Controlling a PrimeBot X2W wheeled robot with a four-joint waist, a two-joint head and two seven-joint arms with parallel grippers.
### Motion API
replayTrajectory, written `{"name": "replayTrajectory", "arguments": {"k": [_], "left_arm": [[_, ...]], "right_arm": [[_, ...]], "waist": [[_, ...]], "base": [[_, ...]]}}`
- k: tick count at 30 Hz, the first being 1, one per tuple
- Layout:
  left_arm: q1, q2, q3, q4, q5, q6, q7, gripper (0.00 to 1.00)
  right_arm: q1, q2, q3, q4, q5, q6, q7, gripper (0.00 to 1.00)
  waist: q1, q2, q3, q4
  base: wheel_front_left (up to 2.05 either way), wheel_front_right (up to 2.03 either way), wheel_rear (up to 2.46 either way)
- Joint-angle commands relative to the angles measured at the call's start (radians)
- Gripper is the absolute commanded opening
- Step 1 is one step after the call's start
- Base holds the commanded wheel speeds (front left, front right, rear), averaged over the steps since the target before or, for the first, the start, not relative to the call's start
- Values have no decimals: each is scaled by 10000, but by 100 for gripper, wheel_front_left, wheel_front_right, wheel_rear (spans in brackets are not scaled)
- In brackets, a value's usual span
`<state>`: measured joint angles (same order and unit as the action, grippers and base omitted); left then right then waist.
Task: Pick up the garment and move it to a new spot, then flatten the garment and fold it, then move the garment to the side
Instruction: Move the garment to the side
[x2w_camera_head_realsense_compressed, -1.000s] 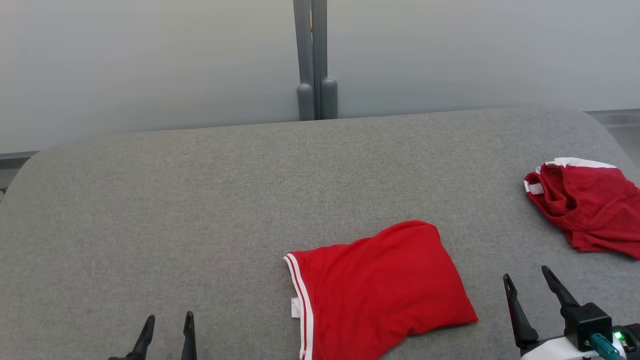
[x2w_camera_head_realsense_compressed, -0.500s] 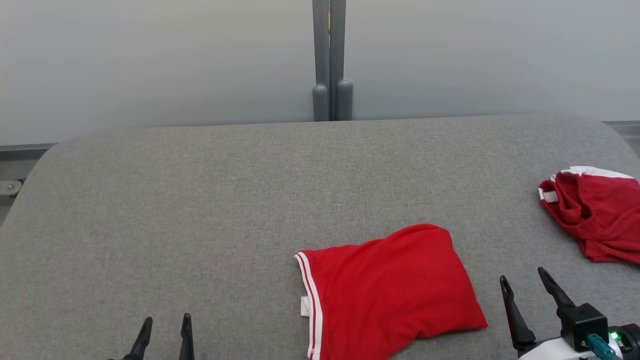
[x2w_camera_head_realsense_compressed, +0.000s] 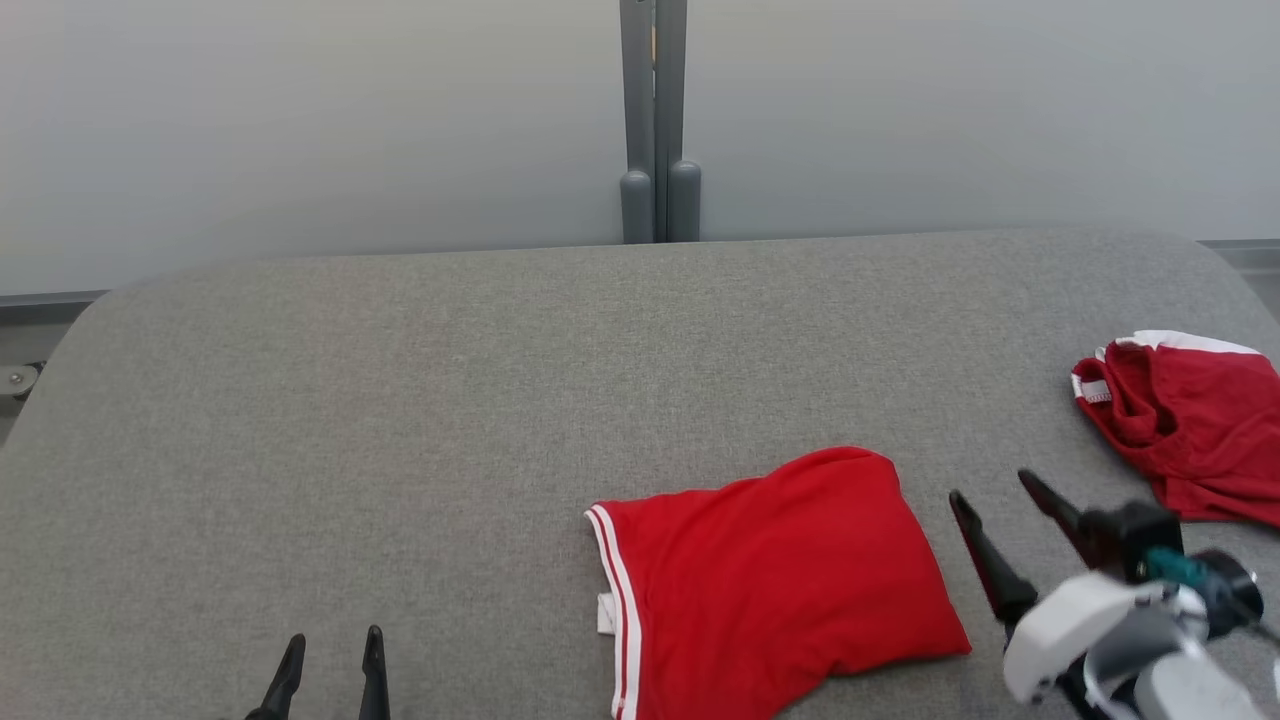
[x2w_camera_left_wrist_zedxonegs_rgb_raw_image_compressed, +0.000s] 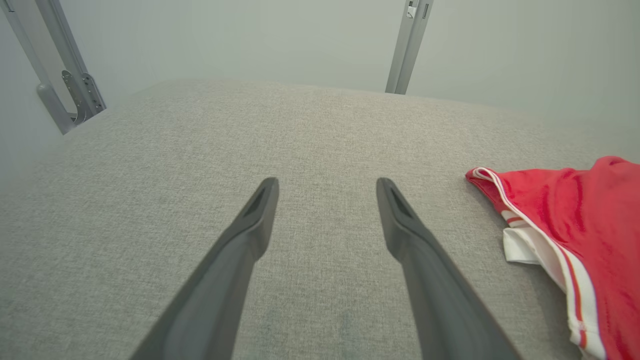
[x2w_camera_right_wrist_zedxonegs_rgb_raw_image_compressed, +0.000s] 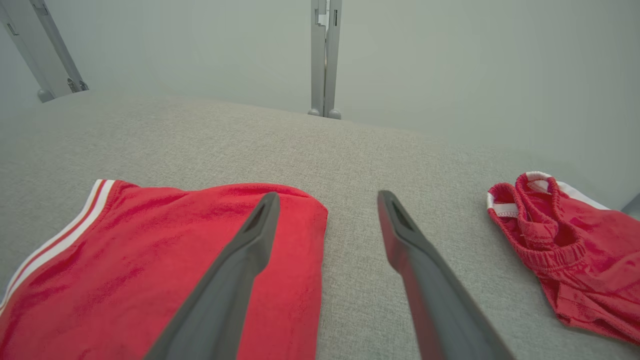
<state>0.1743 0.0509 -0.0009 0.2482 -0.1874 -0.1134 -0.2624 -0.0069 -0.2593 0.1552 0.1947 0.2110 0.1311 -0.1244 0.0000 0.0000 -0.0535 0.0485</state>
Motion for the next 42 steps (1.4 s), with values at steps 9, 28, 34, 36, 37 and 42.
{"name": "replayTrajectory", "arguments": {"k": [9,28,34,36,37,42], "left_arm": [[-257,5,-527,-59,-315,160,-28,100],[-744,7,-1098,-149,-435,270,-28,100],[-735,6,-1027,-385,-530,407,-26,100],[-743,6,-979,-482,-492,451,-28,100],[-756,7,-997,-511,-401,448,-28,100],[-838,6,-1042,-804,-515,534,-28,100]], "right_arm": [[-2632,-1661,1300,465,3274,-7,5636,100],[-3847,-630,2425,4237,4101,-7,5714,100],[-4216,-460,2586,4680,4602,-8,5478,0],[-4455,-526,2711,4624,4726,-10,5370,0],[-4565,-568,2721,4593,4780,-13,5282,0],[-5077,-512,3239,4358,5004,-13,5070,0]], "waist": [[0,0,442,55],[0,0,951,1007],[0,0,1013,760],[0,0,1061,484],[0,0,1077,328],[0,0,1236,-1063]], "base": [[0,0,0],[0,0,0],[0,0,0],[0,0,0],[0,0,0],[0,0,0]]}}
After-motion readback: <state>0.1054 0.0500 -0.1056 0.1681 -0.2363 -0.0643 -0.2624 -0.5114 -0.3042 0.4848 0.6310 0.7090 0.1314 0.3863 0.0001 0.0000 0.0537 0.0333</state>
